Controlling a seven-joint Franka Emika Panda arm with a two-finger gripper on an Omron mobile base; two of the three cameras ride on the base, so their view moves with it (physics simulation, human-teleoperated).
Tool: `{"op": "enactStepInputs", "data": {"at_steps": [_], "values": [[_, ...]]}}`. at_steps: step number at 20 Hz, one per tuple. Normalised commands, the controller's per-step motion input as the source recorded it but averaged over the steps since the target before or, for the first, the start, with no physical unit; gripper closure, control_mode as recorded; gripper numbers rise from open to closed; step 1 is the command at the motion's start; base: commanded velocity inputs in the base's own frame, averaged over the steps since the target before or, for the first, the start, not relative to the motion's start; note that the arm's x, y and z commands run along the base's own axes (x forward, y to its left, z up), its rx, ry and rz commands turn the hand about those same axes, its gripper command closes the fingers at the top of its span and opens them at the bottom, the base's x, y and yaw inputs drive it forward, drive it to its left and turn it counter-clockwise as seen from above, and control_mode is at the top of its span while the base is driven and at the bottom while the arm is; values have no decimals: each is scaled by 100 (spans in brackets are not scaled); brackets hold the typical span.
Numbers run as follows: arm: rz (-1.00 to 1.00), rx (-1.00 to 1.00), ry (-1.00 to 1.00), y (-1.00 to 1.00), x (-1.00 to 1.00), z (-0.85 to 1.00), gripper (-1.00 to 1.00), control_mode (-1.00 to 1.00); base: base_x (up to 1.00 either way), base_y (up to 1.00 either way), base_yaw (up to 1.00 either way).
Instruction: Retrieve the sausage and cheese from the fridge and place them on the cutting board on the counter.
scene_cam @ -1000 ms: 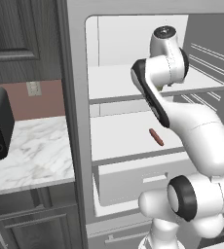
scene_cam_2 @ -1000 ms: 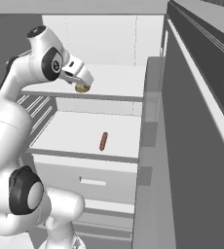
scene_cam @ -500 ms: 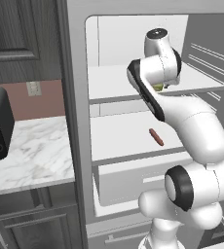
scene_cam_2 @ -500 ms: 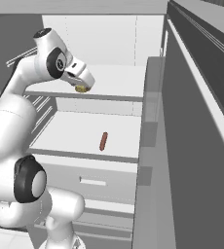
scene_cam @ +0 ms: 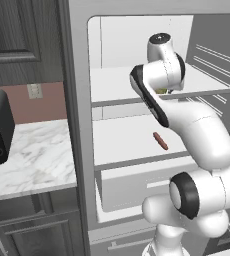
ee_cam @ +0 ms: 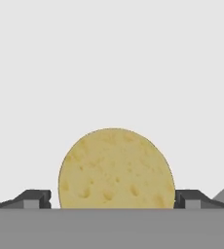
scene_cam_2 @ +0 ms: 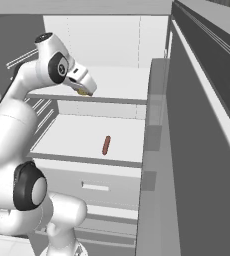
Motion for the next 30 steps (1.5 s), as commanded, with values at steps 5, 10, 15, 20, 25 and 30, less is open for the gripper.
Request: {"op": "enactStepInputs", "data": {"at_steps": [5, 10, 15, 20, 25, 30], "values": [[-1, 0, -1, -1, 0, -21, 100, -100, 0, 0, 0], [-1, 0, 0, -4, 1, -13, 100, -100, 0, 0, 0], [0, 0, 0, 0, -5, -1, 100, -100, 0, 0, 0], [0, 0, -20, 0, -85, 8, 100, -100, 0, 0, 0], [7, 0, -17, 1, -100, 20, 100, -100, 0, 0, 0], [16, 2, -6, 9, -96, 44, 100, -100, 0, 0, 0]]}}
